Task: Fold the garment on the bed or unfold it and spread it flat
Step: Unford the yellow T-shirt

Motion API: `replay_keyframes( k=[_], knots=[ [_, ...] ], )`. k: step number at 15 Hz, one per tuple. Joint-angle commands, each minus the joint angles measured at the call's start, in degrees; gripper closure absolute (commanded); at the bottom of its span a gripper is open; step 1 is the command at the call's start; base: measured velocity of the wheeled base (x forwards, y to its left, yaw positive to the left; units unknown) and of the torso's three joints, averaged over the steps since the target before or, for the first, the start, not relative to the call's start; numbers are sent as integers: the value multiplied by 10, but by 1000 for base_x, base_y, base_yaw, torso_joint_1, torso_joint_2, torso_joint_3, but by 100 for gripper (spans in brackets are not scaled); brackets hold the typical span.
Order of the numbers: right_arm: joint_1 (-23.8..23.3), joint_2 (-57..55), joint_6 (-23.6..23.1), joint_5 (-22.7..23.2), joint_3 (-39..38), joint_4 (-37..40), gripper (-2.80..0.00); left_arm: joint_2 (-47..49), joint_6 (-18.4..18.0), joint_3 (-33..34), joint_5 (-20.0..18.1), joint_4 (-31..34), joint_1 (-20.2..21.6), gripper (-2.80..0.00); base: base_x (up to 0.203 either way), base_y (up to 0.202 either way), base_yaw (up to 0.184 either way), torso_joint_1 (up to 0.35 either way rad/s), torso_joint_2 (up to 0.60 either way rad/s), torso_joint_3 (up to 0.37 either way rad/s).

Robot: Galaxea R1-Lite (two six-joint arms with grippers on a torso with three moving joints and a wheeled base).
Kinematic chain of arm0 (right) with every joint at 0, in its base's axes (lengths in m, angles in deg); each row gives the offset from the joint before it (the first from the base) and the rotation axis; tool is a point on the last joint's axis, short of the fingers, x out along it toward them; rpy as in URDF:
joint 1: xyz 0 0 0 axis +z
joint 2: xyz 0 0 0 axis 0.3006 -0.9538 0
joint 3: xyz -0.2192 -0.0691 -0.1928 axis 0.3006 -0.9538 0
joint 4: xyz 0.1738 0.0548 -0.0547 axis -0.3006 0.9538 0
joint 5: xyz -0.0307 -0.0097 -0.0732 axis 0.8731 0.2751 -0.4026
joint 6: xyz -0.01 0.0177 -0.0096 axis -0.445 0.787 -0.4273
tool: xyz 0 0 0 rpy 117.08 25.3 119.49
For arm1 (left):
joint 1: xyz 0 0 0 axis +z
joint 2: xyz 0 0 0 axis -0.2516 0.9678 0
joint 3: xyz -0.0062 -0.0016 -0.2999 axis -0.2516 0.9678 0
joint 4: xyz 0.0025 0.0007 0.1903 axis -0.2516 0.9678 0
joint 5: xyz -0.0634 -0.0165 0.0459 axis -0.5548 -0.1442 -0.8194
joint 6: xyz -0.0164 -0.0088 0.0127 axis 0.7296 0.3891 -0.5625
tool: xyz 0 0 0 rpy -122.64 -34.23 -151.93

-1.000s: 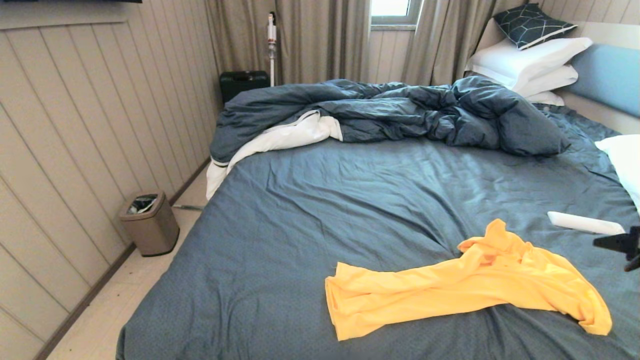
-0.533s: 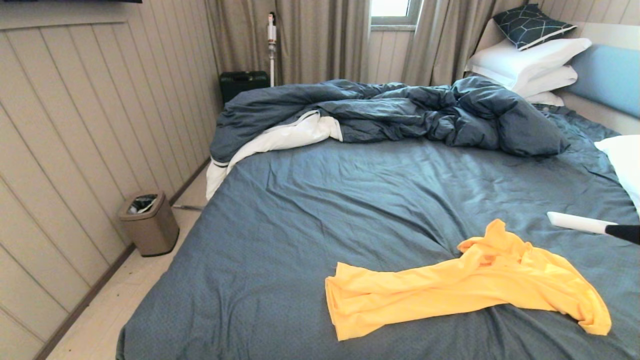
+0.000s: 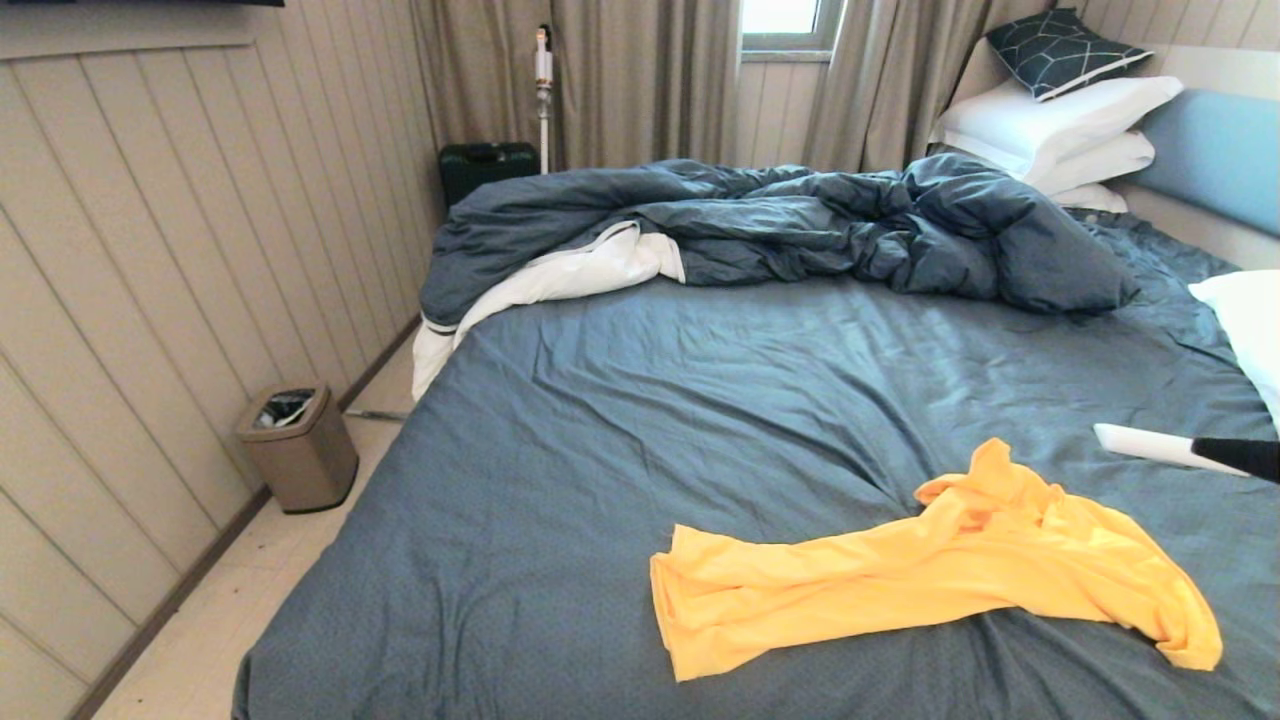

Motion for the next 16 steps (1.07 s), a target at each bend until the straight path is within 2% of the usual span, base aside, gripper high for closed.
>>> replay_keyframes(
  k=[1,5,10,12,14,16],
  knots=[
    [21,-14,0,6,-5,0,-280,0,0,0,0,0,0,0,0,0,0,0,0,0],
    [73,-35,2,7,-5,-4,-280,0,0,0,0,0,1,0,0,0,0,0,0,0],
    [86,-62,3,3,-1,-3,-280,0,0,0,0,0,0,0,0,0,0,0,0,0],
    [111,-74,3,-15,2,0,-280,0,0,0,0,0,0,0,0,0,0,0,0,0],
    [137,-100,4,-56,2,0,-280,0,0,0,0,0,0,0,0,0,0,0,0,0],
    [146,-120,12,-73,5,-1,-280,0,0,0,0,-1,1,0,0,0,0,0,0,0]
  ],
)
